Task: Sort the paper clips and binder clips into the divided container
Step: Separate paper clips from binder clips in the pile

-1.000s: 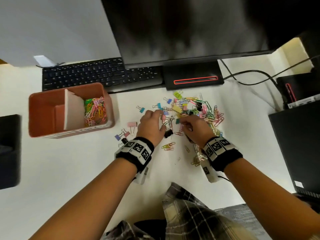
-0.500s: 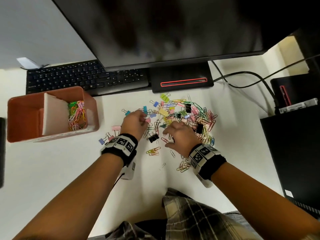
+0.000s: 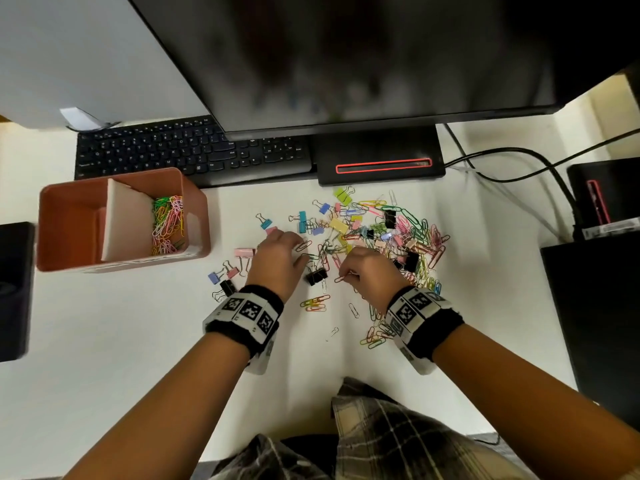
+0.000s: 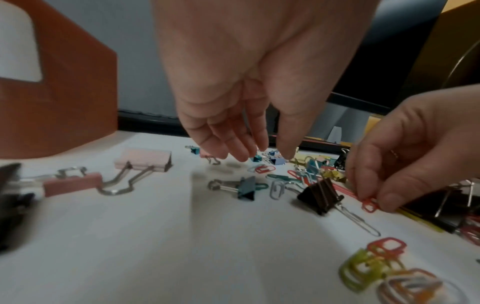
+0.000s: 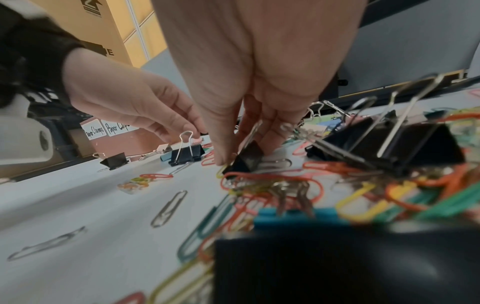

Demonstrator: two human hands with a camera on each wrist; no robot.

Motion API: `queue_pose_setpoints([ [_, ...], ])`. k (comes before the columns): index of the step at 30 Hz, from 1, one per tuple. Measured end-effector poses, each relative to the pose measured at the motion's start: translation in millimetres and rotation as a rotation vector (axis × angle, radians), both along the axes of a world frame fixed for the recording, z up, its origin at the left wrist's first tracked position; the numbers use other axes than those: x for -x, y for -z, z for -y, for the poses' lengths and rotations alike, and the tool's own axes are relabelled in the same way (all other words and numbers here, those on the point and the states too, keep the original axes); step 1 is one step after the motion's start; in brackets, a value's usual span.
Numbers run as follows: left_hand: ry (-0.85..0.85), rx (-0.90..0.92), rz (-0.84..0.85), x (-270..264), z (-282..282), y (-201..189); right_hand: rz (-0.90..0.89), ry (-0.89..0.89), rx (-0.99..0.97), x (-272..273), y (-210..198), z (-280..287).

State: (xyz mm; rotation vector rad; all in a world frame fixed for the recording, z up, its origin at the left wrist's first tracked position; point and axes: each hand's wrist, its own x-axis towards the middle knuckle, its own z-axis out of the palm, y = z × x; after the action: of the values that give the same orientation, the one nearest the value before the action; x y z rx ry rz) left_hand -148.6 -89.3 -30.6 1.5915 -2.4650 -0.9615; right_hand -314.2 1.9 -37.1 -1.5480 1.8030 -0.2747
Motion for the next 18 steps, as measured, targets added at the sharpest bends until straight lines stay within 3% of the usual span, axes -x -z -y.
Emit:
queue_pose_setpoints([
  [8, 0.100, -0.034, 0.071, 19, 16, 7, 0.023, 0.053, -0.061, -1, -4, 6],
  [18, 0.155, -0.020, 0.089, 13, 20, 15, -0.082, -0.024, 0.010, -13, -6, 11],
])
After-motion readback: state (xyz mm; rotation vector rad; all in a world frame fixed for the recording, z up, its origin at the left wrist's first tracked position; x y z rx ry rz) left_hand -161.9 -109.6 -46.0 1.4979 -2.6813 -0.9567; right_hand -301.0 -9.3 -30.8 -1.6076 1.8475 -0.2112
